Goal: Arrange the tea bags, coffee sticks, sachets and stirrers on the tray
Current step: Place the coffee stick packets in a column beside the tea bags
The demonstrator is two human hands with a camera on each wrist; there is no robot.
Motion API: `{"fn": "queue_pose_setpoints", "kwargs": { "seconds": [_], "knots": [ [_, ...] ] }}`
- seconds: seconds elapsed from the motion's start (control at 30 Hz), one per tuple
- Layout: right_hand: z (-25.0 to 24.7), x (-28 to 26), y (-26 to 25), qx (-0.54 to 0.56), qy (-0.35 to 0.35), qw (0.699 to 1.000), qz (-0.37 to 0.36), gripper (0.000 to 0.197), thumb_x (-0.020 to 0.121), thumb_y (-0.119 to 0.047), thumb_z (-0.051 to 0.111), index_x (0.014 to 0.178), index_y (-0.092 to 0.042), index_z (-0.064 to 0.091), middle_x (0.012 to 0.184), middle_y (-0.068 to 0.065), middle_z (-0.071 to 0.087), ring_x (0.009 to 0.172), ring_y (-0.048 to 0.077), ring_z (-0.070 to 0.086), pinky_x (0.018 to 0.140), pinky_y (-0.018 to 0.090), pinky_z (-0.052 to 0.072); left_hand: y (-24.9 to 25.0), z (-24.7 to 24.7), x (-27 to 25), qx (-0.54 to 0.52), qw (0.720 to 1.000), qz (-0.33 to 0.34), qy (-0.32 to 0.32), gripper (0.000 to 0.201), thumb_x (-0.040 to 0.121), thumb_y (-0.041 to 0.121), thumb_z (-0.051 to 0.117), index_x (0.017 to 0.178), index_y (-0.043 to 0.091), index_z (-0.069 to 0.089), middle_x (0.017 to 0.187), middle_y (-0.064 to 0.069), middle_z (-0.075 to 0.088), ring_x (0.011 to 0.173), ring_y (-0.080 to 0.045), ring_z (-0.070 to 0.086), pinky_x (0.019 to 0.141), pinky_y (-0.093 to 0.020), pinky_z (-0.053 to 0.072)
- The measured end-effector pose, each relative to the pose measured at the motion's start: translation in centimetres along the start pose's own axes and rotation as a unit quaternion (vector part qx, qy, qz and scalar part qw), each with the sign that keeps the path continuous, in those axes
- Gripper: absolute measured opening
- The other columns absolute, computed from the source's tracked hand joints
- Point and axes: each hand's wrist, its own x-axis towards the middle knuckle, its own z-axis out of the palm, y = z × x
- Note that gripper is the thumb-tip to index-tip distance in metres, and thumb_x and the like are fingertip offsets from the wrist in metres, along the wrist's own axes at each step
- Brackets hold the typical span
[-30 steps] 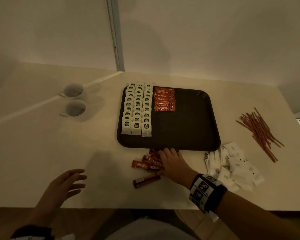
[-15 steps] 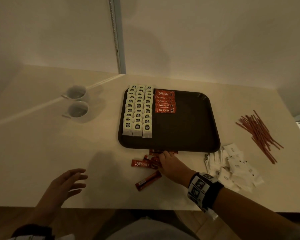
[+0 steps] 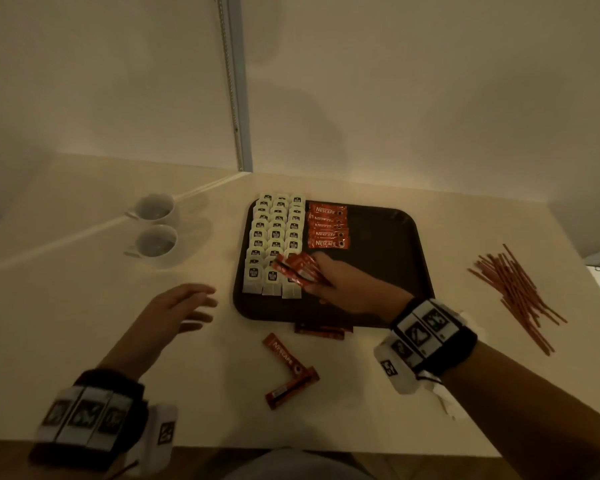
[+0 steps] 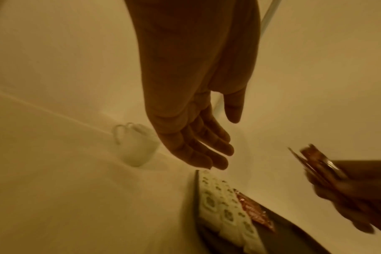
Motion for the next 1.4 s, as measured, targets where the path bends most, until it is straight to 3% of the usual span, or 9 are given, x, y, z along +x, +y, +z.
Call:
{"fn": "queue_pose_setpoints", "kwargs": {
  "seconds": [0.13, 0.23, 0.43, 0.6, 0.77, 1.0, 1.17, 1.3, 1.4],
  "knots": [
    [-3.5, 2.1, -2.6, 0.082, 0.014, 0.996, -0.038, 0.035, 0.095, -0.018, 0.052, 0.125, -0.01, 0.037, 0.084, -0.007, 0.054, 0.068, 0.003, 0.056, 0.058, 0.01, 0.049, 4.0, 3.5, 4.2, -0.088, 0.991, 0.045, -0.091, 0.065, 0.062, 0.059, 0.075, 0.115, 0.025, 0.059, 0.115, -0.002, 0.067, 0.108, -0.024, 0.064, 0.088, -0.037, 0.051],
    [-5.1, 3.5, -3.8, 0.103, 0.022, 0.993, -0.046, 0.031, 0.093, -0.02, 0.056, 0.12, -0.014, 0.041, 0.082, -0.004, 0.059, 0.066, 0.003, 0.058, 0.058, 0.013, 0.05, 6.9, 6.3, 7.0, -0.225, 0.962, 0.077, -0.135, 0.092, 0.051, 0.056, 0.084, 0.127, 0.02, 0.047, 0.12, -0.003, 0.062, 0.108, -0.018, 0.062, 0.087, -0.034, 0.052],
    [-7.0, 5.0, -5.1, 0.183, 0.03, 0.98, -0.072, 0.039, 0.085, -0.009, 0.066, 0.116, -0.013, 0.042, 0.096, 0.004, 0.06, 0.075, 0.007, 0.063, 0.067, 0.019, 0.052, 10.0, 10.6, 10.2, -0.323, 0.931, 0.085, -0.144, 0.025, 0.082, 0.023, 0.062, 0.103, 0.01, 0.059, 0.087, -0.003, 0.069, 0.078, -0.018, 0.066, 0.058, -0.028, 0.052],
    [-7.6, 5.9, -4.0, 0.22, 0.107, 0.969, -0.025, 0.068, 0.073, -0.013, 0.079, 0.123, -0.012, 0.033, 0.108, -0.002, 0.056, 0.097, 0.012, 0.061, 0.076, 0.022, 0.054, 10.0, 11.7, 11.9, -0.439, 0.89, 0.013, -0.122, 0.028, 0.098, 0.018, 0.045, 0.12, 0.006, 0.059, 0.105, -0.008, 0.07, 0.095, -0.018, 0.068, 0.073, -0.026, 0.056],
    [-7.0, 6.2, -2.6, 0.216, 0.201, 0.954, -0.049, 0.036, 0.083, -0.025, 0.07, 0.106, -0.01, 0.047, 0.105, -0.001, 0.06, 0.096, 0.017, 0.063, 0.083, 0.034, 0.056, 10.3, 11.9, 12.7, -0.483, 0.87, -0.006, -0.101, 0.025, 0.099, 0.022, 0.043, 0.111, 0.006, 0.059, 0.098, -0.009, 0.07, 0.086, -0.019, 0.07, 0.067, -0.029, 0.057],
    [-6.1, 6.9, -1.2, 0.177, 0.356, 0.917, -0.012, 0.006, 0.09, -0.02, 0.061, 0.087, -0.016, 0.057, 0.079, -0.015, 0.056, 0.071, -0.002, 0.054, 0.058, 0.001, 0.042, 9.7, 12.6, 13.7, -0.424, 0.902, 0.011, -0.079, 0.025, 0.1, 0.018, 0.043, 0.116, 0.004, 0.054, 0.104, -0.013, 0.065, 0.094, -0.024, 0.066, 0.078, -0.035, 0.055],
    [-6.4, 6.8, -0.4, 0.251, 0.393, 0.885, -0.007, 0.011, 0.084, -0.011, 0.067, 0.091, -0.015, 0.058, 0.087, 0.002, 0.066, 0.064, 0.005, 0.063, 0.054, 0.009, 0.049, 9.1, 13.0, 14.0, -0.339, 0.938, 0.028, -0.074, 0.02, 0.099, 0.019, 0.047, 0.105, 0.004, 0.058, 0.083, -0.007, 0.068, 0.077, -0.023, 0.067, 0.077, -0.039, 0.055],
    [-7.9, 5.8, 0.3, 0.232, 0.385, 0.893, 0.0, 0.004, 0.088, -0.013, 0.063, 0.086, -0.015, 0.064, 0.083, -0.008, 0.064, 0.061, -0.006, 0.06, 0.058, 0.006, 0.047, 8.7, 12.5, 14.1, -0.288, 0.956, -0.018, -0.048, 0.016, 0.091, 0.022, 0.06, 0.08, 0.012, 0.056, 0.057, -0.001, 0.046, 0.043, -0.012, 0.047, 0.051, -0.029, 0.05],
    [-8.8, 5.3, 0.8, 0.15, 0.365, 0.918, 0.023, 0.007, 0.09, -0.018, 0.06, 0.086, -0.018, 0.066, 0.08, -0.016, 0.058, 0.076, 0.0, 0.058, 0.077, 0.02, 0.05, 8.4, 12.1, 13.9, -0.256, 0.964, -0.059, -0.052, 0.02, 0.086, 0.027, 0.067, 0.074, 0.015, 0.058, 0.053, 0.003, 0.05, 0.039, -0.01, 0.042, 0.044, -0.025, 0.044]
  ]
}}
